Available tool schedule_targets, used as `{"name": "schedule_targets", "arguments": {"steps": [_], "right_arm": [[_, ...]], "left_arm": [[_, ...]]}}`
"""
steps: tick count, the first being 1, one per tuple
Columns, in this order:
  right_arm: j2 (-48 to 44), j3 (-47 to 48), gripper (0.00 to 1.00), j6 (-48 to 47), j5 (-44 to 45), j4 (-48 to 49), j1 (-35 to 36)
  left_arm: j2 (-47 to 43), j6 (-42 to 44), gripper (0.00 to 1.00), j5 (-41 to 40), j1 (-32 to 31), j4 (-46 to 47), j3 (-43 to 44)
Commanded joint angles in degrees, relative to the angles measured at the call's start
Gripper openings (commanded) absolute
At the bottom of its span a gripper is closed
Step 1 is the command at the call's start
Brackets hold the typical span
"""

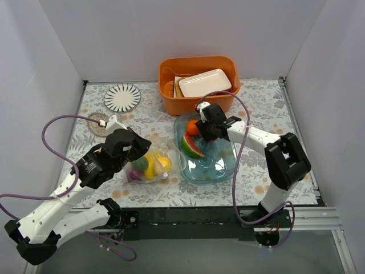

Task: Place the food in the zip-top bag and seal the zipper
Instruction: Pick up the fake fruit from the bin, then place the fake fruit in the zipper food storage bag.

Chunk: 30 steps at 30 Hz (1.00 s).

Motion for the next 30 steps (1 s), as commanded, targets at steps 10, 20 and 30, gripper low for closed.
{"name": "schedule_targets", "arguments": {"steps": [10, 20, 30], "right_arm": [[-19.6, -8.4, 0.54, 15.9, -16.7, -0.1, 0.1], [-33.3, -12.1, 0.52, 23.1, -27.0, 6.2, 2.7], [-32.8, -10.6, 0.51, 22.6, -33.1, 8.9, 11.2]], "left_arm": [[-0.2, 0.4, 0.0, -0.4, 0.1, 1.2, -0.3], [0.3, 0.2, 0.0, 0.5, 0.2, 2.2, -1.0], [1.7, 0.7, 0.0, 2.5, 0.1, 3.7, -1.0]]}}
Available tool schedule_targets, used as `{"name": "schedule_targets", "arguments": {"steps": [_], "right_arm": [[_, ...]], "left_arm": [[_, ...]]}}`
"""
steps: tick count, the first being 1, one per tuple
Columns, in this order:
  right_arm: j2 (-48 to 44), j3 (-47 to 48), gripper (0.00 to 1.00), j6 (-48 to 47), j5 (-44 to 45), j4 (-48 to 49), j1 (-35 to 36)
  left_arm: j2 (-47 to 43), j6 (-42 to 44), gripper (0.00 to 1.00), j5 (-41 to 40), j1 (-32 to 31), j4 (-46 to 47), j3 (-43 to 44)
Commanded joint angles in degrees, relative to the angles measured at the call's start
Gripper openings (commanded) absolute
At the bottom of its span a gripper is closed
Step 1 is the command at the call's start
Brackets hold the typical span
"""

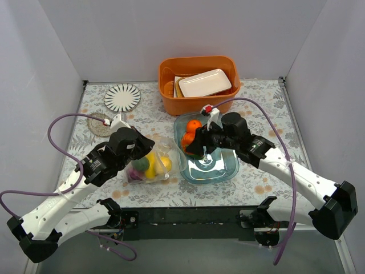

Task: Place the food in the zip-top bag and seal the zipper
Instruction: Place the fake fruit in the zipper food storage bag.

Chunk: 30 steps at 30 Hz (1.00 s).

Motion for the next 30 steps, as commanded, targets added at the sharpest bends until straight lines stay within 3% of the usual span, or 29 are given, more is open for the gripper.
{"name": "schedule_targets", "arguments": {"steps": [1, 3, 11, 30], "right_arm": [[1.8, 1.7, 0.5, -0.1, -1.9, 3.0, 3.9], [2.6, 1.8, 0.5, -0.4, 3.0, 3.2, 7.4], [9.3, 3.2, 0.5, 0.3, 2.6, 6.8, 11.1], [21.2, 12.2, 0.52, 0.3, 5.4, 8.7, 13.1]], "left_arm": [[-0.1, 0.6, 0.0, 0.7, 0.1, 1.4, -0.2], [-0.3, 0.7, 0.0, 0.6, 0.1, 1.3, -0.1], [-0.9, 0.6, 0.0, 0.6, 0.2, 0.8, -0.1], [-0.7, 1.5, 0.0, 0.7, 0.2, 0.7, 1.3]]}}
